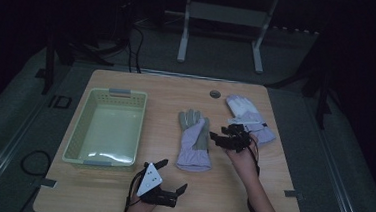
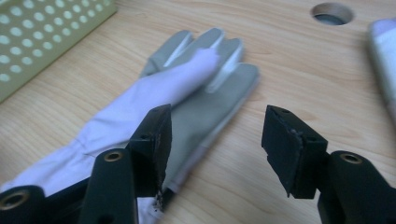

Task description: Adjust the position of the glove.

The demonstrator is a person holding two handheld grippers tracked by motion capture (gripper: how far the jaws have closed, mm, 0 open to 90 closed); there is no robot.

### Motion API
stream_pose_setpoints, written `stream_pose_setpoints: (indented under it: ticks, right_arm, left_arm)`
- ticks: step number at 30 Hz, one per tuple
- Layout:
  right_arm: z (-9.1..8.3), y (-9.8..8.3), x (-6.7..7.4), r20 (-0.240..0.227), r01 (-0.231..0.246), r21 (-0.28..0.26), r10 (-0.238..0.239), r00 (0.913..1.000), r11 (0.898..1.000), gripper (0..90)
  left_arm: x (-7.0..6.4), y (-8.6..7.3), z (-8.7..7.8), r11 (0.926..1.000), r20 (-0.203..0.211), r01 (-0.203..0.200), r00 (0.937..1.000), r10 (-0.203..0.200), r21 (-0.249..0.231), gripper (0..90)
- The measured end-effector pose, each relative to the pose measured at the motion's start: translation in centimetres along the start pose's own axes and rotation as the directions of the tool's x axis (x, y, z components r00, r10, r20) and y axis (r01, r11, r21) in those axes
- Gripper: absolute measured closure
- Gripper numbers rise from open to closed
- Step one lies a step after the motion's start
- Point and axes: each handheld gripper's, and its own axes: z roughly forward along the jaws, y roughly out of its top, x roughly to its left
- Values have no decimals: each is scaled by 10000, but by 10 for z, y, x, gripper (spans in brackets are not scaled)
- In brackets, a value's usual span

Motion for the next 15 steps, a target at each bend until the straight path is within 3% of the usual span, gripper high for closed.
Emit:
stream_pose_setpoints:
  ticks: [2, 10, 15]
  right_arm:
    - [-4, 0, -7, -62, -33, -34, 33, 10000, 10000, 425]
    - [-17, -1, -39, 477, 288, 22, -288, 9984, 9996, 440]
    - [-26, 0, -63, 771, 224, 37, -227, 9968, 9997, 439]
  left_arm:
    - [0, 0, 0, 10000, -23, -21, 10000, 21, 25, 1]
    - [0, 0, 0, 10000, -18, 64, 10000, -64, -32, 1]
    - [1, 0, 0, 10000, 2, 81, 10000, -81, -34, 1]
